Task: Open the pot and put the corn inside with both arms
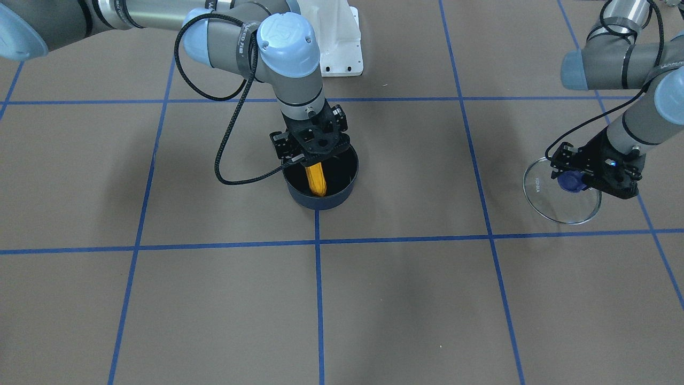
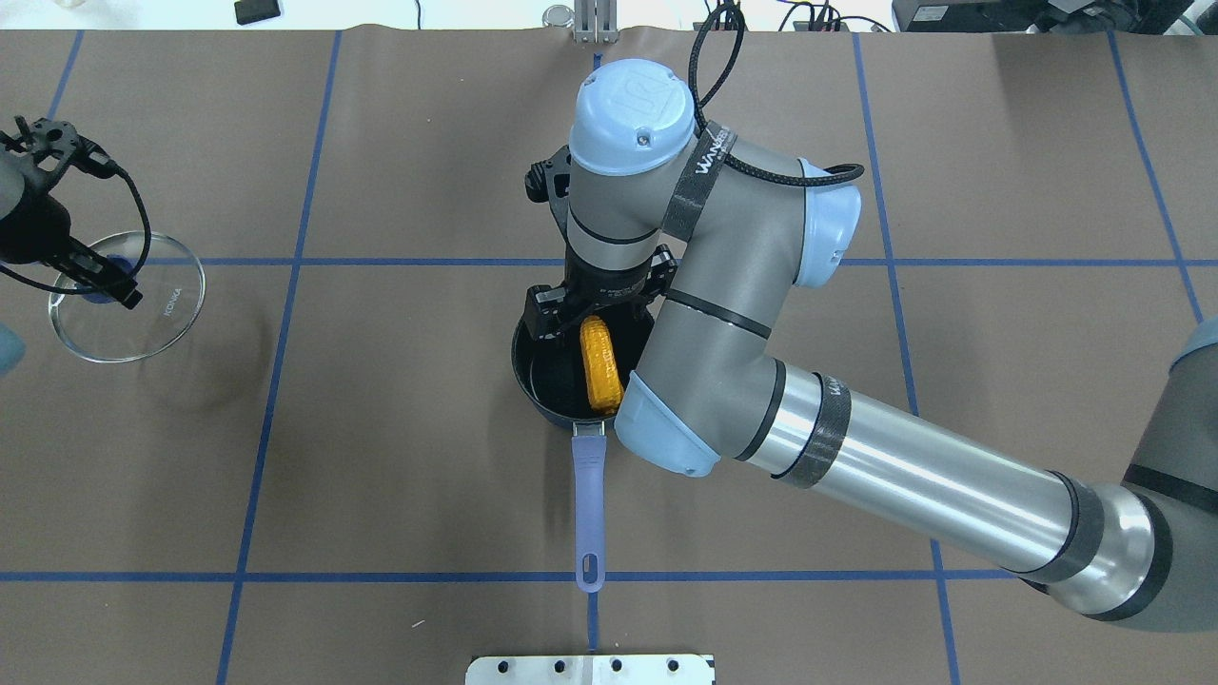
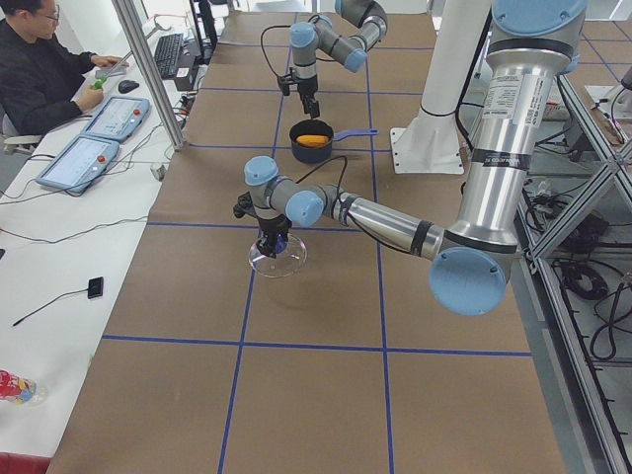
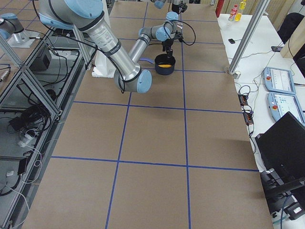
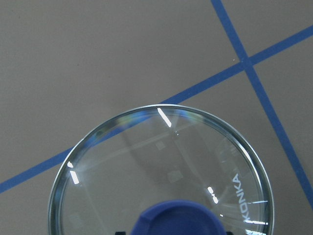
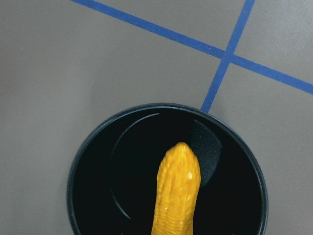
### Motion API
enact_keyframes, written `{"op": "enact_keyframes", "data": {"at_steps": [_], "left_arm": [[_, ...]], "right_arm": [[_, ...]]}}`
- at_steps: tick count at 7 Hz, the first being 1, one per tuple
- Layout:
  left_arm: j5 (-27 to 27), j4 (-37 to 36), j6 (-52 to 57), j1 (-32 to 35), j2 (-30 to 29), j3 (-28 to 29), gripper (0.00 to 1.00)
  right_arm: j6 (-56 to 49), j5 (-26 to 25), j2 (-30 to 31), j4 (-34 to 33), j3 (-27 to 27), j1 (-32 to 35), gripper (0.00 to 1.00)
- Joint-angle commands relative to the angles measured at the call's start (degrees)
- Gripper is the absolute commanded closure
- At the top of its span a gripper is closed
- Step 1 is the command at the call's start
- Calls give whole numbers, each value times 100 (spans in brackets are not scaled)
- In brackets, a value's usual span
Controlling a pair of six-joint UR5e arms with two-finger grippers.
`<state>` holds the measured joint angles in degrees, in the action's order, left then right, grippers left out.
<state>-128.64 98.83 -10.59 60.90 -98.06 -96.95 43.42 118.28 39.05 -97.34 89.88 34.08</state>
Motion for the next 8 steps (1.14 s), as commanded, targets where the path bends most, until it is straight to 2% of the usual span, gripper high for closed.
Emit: {"op": "enact_keyframes", "data": {"at_steps": [1, 3, 4, 5, 8], "left_arm": [[-3, 119, -40, -25, 199, 27, 36], [-12, 424, -57, -60, 182, 289, 36], [-194, 618, -66, -69, 164, 456, 36], [-492, 646, -84, -69, 138, 484, 36], [-530, 655, -259, -78, 111, 502, 34]], "right_arm": [[78, 11, -11, 84, 256, 168, 0], [88, 29, -3, 84, 337, 300, 0], [88, 20, 15, 84, 337, 301, 0], [88, 20, 41, 84, 337, 301, 0], [88, 20, 94, 84, 328, 301, 0]]}}
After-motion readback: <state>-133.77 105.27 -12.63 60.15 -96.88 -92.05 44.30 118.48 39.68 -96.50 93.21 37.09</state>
